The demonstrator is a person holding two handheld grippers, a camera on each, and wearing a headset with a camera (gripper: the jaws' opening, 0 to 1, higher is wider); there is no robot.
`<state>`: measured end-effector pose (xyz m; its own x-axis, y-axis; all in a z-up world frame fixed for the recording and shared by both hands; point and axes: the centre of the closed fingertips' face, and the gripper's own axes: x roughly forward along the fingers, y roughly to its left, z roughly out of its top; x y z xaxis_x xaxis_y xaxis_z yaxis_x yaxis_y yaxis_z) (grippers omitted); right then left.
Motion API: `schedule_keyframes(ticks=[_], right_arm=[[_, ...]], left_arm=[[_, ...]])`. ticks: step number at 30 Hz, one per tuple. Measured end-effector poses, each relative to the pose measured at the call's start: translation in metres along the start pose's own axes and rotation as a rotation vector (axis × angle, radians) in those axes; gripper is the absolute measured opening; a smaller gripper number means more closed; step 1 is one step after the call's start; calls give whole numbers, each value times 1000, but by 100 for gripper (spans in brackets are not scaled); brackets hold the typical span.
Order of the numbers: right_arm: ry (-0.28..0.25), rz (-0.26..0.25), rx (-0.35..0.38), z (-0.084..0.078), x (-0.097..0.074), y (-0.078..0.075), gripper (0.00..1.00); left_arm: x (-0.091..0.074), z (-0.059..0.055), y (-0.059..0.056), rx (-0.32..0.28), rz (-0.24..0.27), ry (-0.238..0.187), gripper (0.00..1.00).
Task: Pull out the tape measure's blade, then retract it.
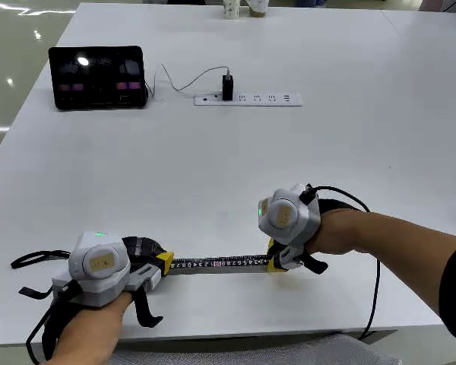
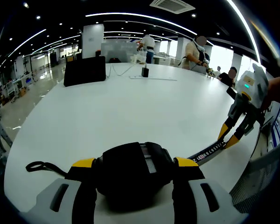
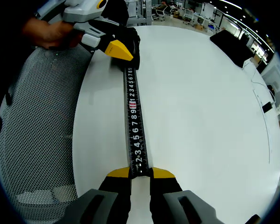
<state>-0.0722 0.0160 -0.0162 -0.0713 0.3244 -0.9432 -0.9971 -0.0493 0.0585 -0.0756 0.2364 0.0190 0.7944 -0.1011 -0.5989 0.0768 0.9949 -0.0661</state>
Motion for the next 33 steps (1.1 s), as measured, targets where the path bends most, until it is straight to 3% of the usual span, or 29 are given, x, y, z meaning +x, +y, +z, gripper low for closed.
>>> schedule_keyframes(ticks=[33], right_arm=[[-15, -13, 17, 14, 7, -1, 11]], left_arm=[[0, -1, 0, 4, 0, 16, 60]])
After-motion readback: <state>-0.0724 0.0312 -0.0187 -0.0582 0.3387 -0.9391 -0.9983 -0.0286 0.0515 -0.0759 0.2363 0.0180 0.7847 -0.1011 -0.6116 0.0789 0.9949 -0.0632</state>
